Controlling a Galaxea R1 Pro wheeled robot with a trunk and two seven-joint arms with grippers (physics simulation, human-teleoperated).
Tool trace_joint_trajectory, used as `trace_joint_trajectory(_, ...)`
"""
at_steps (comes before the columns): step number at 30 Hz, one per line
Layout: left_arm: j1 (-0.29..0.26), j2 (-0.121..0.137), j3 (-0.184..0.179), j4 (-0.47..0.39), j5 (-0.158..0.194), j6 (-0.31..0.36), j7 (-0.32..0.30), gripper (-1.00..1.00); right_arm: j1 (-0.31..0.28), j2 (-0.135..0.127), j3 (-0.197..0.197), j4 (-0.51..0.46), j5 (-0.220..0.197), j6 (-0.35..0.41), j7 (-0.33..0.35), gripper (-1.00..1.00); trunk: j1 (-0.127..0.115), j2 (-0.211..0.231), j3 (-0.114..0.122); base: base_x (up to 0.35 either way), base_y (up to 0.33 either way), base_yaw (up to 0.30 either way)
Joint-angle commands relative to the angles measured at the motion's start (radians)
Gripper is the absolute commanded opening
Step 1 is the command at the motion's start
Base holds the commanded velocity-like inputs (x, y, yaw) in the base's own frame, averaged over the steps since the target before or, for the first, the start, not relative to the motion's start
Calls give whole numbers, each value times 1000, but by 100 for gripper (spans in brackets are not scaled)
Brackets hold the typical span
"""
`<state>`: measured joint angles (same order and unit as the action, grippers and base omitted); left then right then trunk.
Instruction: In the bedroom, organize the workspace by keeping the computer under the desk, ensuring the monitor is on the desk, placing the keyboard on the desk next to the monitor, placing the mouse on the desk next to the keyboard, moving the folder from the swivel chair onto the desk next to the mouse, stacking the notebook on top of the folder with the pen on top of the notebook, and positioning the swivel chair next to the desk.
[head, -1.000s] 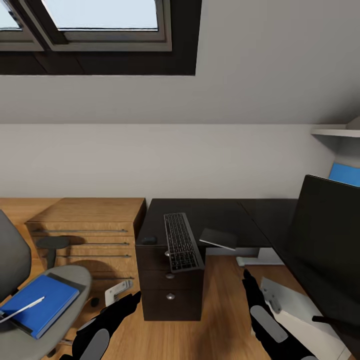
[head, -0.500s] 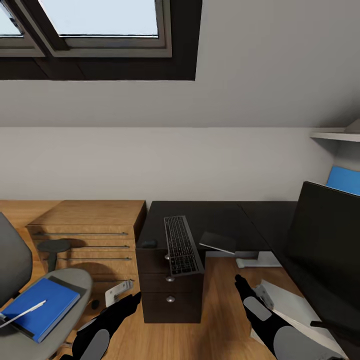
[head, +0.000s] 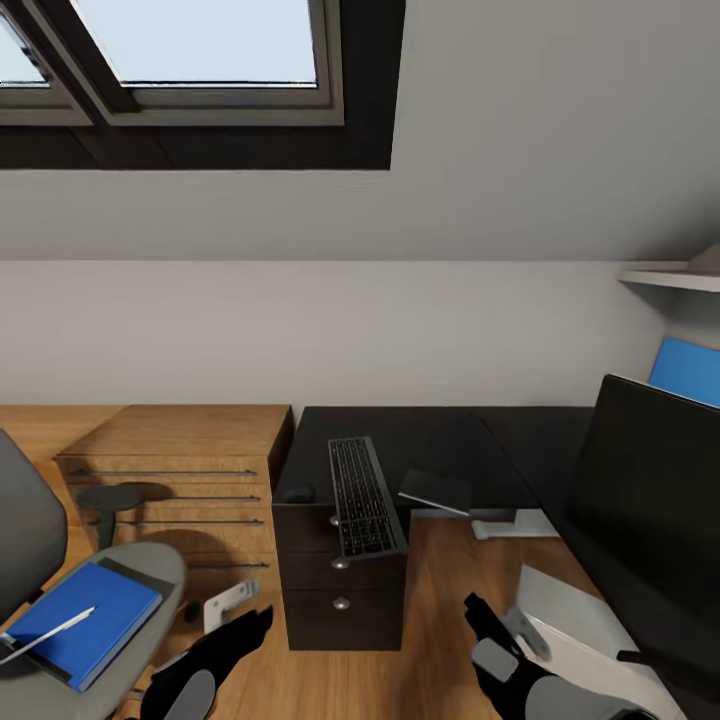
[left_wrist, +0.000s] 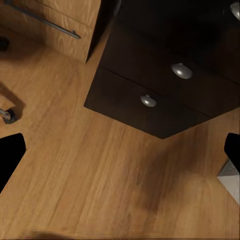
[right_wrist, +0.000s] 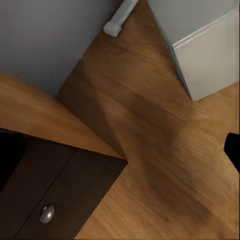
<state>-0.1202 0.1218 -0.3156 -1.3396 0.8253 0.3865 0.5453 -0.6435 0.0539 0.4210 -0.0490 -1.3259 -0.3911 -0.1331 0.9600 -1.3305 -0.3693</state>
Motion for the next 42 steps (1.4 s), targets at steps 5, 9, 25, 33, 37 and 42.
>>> trace_joint_trajectory(5, 8, 3, -3, 34, 6, -3, 7, 100, 18, 18, 9, 38, 83, -72, -6, 100, -19, 35, 15, 0, 0, 0)
trace_joint_trajectory(9, 44, 4, -3, 41, 0, -5, 7, 100, 71, 36, 9, 46, 143, -162, -5, 100, -35, 63, 27, 0, 0, 0)
trace_joint_trajectory(25, 166, -1, -103, 421, -257, -447, -1, 100, 278, 64, 7, 69, 283, -580, 42, 100, -96, 175, 77, 0, 0, 0)
trace_joint_trajectory(33, 168, -34, -124, 547, -275, -523, -14, 100, 302, 62, 9, 68, 287, -470, 116, 100, -127, 231, 102, 0, 0, 0)
trace_joint_trajectory(37, 168, -36, -124, 551, -275, -525, -14, 100, 302, 61, 10, 67, 287, -425, 119, 100, -142, 259, 115, 0, 0, 0)
trace_joint_trajectory(42, 168, -38, -123, 553, -275, -526, -13, 100, 303, 62, 9, 65, 287, -401, 120, 100, -161, 294, 131, 0, 0, 0)
